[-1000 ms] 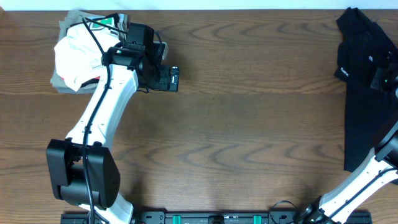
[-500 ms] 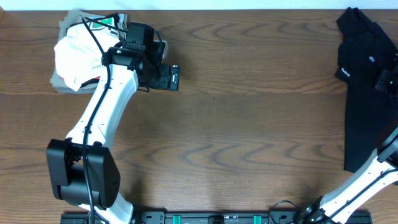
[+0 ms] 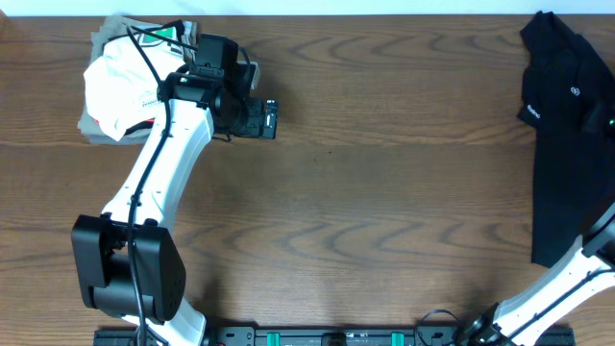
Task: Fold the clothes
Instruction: 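Reach the right gripper to the black polo shirt collar and grasp it, then drag the black shirt leftward onto the table center with the right gripper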
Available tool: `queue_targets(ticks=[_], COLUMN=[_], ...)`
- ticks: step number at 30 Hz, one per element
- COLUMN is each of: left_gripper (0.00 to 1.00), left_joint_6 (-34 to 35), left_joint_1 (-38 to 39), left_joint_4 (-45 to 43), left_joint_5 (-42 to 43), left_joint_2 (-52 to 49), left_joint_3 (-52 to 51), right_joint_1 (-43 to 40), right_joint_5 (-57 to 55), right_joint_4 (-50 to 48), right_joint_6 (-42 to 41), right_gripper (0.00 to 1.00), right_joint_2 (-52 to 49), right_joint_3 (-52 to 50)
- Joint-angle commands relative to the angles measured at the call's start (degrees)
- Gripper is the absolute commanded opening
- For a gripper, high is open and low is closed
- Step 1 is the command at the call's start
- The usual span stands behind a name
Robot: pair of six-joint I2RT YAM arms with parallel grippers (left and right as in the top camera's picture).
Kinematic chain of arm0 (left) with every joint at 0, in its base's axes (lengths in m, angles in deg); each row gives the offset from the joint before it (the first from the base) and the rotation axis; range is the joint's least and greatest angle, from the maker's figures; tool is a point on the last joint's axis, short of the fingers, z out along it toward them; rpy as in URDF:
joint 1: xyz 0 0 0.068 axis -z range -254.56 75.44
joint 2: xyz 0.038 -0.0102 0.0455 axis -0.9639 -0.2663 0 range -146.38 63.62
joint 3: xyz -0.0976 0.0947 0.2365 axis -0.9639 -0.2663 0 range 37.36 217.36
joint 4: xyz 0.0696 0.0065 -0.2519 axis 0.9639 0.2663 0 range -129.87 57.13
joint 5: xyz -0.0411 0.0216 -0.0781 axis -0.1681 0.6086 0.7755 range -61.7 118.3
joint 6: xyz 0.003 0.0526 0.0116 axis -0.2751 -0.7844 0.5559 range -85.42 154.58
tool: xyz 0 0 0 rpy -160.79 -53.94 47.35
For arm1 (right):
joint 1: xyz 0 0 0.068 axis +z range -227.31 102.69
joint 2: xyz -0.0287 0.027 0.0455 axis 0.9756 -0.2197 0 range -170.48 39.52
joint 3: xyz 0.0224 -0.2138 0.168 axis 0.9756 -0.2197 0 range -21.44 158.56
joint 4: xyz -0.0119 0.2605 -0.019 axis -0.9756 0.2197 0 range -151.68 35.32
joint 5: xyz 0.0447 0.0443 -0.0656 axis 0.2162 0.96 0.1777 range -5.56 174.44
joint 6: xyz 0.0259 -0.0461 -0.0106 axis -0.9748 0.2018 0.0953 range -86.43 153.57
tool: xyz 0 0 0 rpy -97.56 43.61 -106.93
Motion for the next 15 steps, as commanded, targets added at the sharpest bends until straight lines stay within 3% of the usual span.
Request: queue_targets(ticks=[1, 6, 15], left_gripper=[0.99, 0.99, 0.99], left_joint_6=[-0.5, -0.5, -0.5], left_joint_1=[-0.1, -0.1, -2.1], left_joint_4=[-0.5, -0.7, 1.2], left_joint_5=[-0.1, -0.1, -0.1], left_joint_2=[-0.4, 0.3, 6.4], left_joint_3=[1.1, 1.3, 1.3], right_joint_1=[3.0, 9.1, 29.2], right_joint_5=[8.2, 10.6, 10.5], right_joint_4=[0.8, 2.8, 5.4], right_joint_6=[-3.4, -6.7, -11.1], right_gripper=[0.01, 0.01, 0.01], right_joint_2=[8.9, 13.9, 15.4], right_joint_3=[1.3, 1.3, 1.3])
